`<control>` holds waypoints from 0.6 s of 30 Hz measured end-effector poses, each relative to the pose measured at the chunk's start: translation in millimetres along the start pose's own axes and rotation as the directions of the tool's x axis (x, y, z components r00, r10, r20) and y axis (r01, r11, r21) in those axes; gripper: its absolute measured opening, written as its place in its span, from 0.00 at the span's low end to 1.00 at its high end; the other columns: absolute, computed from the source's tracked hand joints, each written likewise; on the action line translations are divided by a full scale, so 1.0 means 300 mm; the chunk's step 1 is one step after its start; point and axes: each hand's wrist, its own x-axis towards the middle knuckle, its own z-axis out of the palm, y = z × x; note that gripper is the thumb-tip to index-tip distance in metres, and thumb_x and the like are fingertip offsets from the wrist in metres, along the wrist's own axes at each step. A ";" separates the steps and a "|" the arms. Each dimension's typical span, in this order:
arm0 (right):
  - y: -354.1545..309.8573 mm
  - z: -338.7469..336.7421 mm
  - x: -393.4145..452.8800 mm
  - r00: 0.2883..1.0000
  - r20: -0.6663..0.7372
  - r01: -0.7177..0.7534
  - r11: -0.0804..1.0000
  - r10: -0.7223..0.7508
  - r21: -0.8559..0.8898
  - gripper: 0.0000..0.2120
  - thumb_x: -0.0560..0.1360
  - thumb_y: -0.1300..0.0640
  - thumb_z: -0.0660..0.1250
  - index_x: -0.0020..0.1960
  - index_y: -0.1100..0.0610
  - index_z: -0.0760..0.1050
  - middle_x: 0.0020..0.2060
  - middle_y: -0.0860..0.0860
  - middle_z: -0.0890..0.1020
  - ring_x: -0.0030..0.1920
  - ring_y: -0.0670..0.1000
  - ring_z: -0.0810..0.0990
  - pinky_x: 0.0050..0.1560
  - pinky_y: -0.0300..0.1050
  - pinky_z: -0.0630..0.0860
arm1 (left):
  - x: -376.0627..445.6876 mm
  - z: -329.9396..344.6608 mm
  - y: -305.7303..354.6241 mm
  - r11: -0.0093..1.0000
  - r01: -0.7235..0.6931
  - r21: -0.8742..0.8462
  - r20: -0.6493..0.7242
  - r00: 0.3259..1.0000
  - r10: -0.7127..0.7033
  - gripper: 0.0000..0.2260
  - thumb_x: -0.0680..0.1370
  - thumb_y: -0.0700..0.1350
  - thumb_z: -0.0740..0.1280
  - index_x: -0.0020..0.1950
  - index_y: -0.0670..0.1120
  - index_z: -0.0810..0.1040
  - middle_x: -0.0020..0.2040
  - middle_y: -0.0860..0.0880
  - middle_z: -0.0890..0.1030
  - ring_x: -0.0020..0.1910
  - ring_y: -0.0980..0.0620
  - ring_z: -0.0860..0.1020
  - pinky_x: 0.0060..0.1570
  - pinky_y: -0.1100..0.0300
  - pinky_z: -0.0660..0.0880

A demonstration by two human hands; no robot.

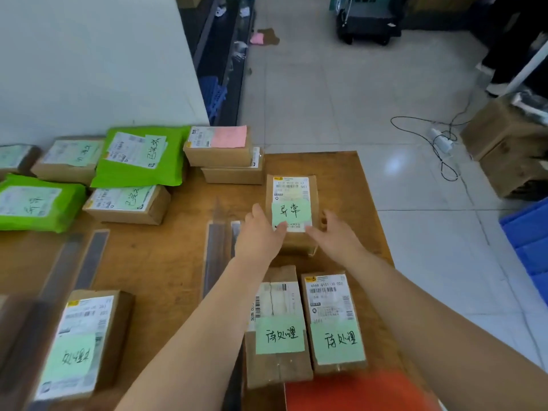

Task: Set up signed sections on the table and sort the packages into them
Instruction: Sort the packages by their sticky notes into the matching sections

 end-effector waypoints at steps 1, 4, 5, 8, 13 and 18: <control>0.009 0.010 0.019 1.000 0.021 -0.004 0.998 0.003 0.058 0.25 0.76 0.48 0.63 0.69 0.54 0.62 0.65 0.51 0.74 0.61 0.53 0.75 0.49 0.42 0.70 | 0.007 0.011 -0.002 0.999 0.043 -0.018 0.000 0.999 -0.043 0.29 0.76 0.53 0.65 0.71 0.45 0.57 0.66 0.44 0.71 0.62 0.45 0.73 0.46 0.56 0.76; 0.030 0.032 0.053 0.999 0.053 -0.017 0.980 0.007 0.196 0.24 0.76 0.48 0.64 0.68 0.54 0.64 0.63 0.50 0.76 0.58 0.50 0.76 0.47 0.37 0.71 | 0.012 0.039 -0.008 0.993 0.087 -0.078 0.015 0.996 -0.086 0.24 0.76 0.54 0.64 0.67 0.45 0.62 0.65 0.46 0.74 0.57 0.47 0.77 0.37 0.63 0.74; 0.034 0.034 0.056 0.998 0.061 -0.023 0.970 0.008 0.240 0.23 0.76 0.49 0.64 0.67 0.53 0.65 0.62 0.49 0.76 0.55 0.48 0.76 0.43 0.33 0.71 | 0.006 0.047 -0.008 0.993 0.079 -0.092 0.015 0.997 -0.078 0.22 0.76 0.54 0.64 0.65 0.45 0.64 0.64 0.47 0.75 0.57 0.49 0.77 0.35 0.65 0.74; 0.036 0.023 0.043 0.996 0.086 -0.020 0.931 -0.012 0.364 0.19 0.75 0.50 0.64 0.64 0.50 0.67 0.59 0.46 0.77 0.44 0.39 0.74 0.26 0.28 0.70 | -0.026 0.055 0.010 0.992 0.037 -0.118 -0.034 0.999 -0.042 0.21 0.76 0.53 0.65 0.64 0.46 0.67 0.64 0.49 0.76 0.58 0.50 0.77 0.39 0.65 0.75; 0.010 -0.056 -0.027 0.986 0.079 0.090 0.878 -0.144 0.471 0.21 0.76 0.49 0.64 0.67 0.47 0.66 0.58 0.44 0.77 0.52 0.43 0.76 0.38 0.31 0.71 | -0.130 0.016 0.085 0.954 -0.047 -0.295 -0.203 0.979 -0.014 0.21 0.75 0.52 0.67 0.66 0.50 0.68 0.62 0.51 0.75 0.60 0.53 0.74 0.51 0.61 0.75; -0.060 -0.165 -0.178 0.943 0.038 0.267 0.817 -0.332 0.512 0.23 0.74 0.50 0.67 0.67 0.45 0.65 0.50 0.34 0.76 0.45 0.31 0.77 0.30 0.27 0.72 | -0.304 -0.070 0.147 0.884 -0.197 -0.425 -0.431 0.902 -0.006 0.18 0.72 0.50 0.69 0.60 0.58 0.69 0.52 0.63 0.73 0.56 0.58 0.73 0.51 0.62 0.73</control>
